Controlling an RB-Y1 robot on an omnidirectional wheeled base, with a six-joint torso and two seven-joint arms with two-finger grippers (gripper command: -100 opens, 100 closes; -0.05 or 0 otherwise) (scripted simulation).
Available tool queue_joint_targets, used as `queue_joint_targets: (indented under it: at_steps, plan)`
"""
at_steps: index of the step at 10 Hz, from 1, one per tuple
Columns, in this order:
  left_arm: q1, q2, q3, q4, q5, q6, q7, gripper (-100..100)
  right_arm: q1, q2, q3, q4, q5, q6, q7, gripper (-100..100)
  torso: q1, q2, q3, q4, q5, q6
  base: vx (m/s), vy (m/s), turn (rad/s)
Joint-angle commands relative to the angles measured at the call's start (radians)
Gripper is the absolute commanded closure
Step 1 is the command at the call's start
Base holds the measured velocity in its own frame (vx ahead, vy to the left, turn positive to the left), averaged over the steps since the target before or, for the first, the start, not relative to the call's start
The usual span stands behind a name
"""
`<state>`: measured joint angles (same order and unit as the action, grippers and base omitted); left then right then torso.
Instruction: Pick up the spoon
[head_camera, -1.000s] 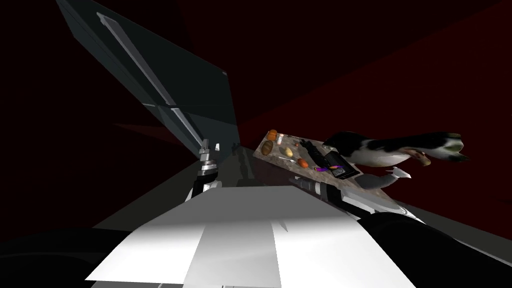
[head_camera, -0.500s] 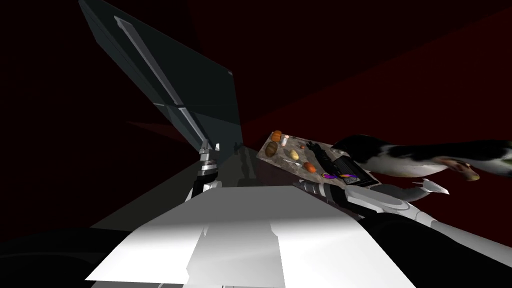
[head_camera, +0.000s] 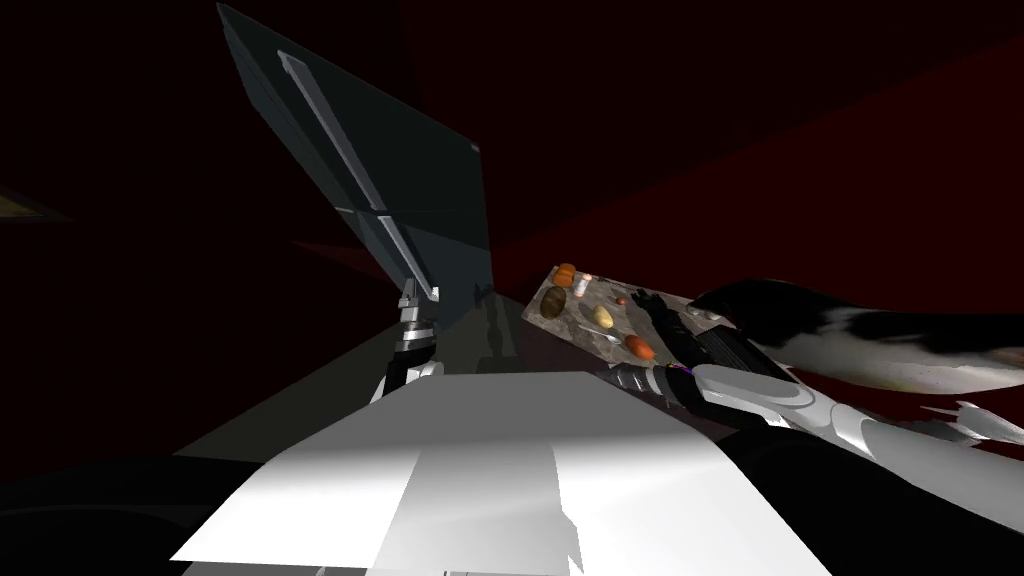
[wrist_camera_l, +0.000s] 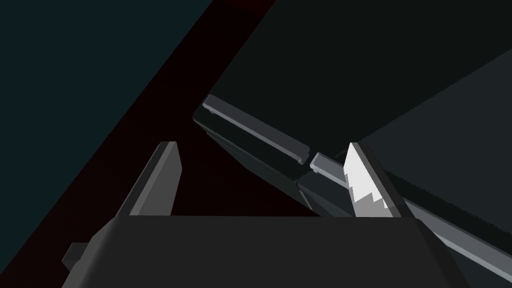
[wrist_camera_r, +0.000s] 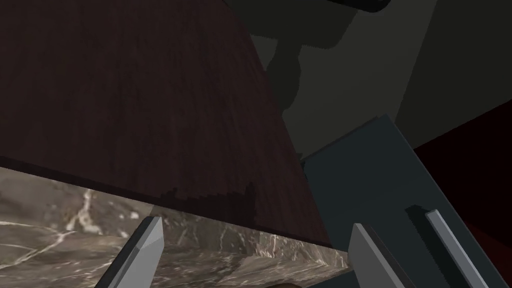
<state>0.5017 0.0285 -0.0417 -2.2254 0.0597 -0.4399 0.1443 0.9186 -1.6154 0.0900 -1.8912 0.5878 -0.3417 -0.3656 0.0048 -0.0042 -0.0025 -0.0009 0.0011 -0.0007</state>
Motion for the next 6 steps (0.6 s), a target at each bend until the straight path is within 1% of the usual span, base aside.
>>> queue_joint_targets:
  at_steps: [1,2,3,4,5,6]
  plan:
    - [0.0,0.0,0.0,0.0,0.0,0.0,0.0,0,0.019,-0.05,-0.003,0.007,0.009,0.007,-0.008,-100,0.0,0.0,0.0,0.0,0.0,0.0,0.053,0.059,0.119]
    - [0.0,0.0,0.0,0.0,0.0,0.0,0.0,0,0.019,-0.067,-0.003,0.007,0.009,0.007,-0.008,-100,0.0,0.0,0.0,0.0,0.0,0.001,0.023,0.02,-0.015]
    - [0.0,0.0,0.0,0.0,0.0,0.0,0.0,0,0.034,-0.103,0.009,0.023,0.029,0.024,-0.027,-100,-0.002,0.002,0.001,0.001,0.0,0.001,0.033,0.037,0.234]
    - [0.0,0.0,0.0,0.0,0.0,0.0,0.0,0,0.034,-0.133,0.009,0.023,0.029,0.024,-0.027,-100,-0.002,0.002,0.001,0.0,0.0,0.0,0.038,0.031,0.149]
    - [0.0,0.0,0.0,0.0,0.0,0.0,0.0,0,0.048,-0.164,0.021,0.038,0.048,0.04,-0.045,-100,-0.002,0.001,0.001,0.0,0.0,0.001,0.048,0.035,0.228]
    - [0.0,0.0,0.0,0.0,0.0,0.0,0.0,0,0.048,-0.2,0.021,0.038,0.048,0.04,-0.045,-100,-0.002,0.001,0.0,0.0,0.0,0.0,0.045,0.026,0.123]
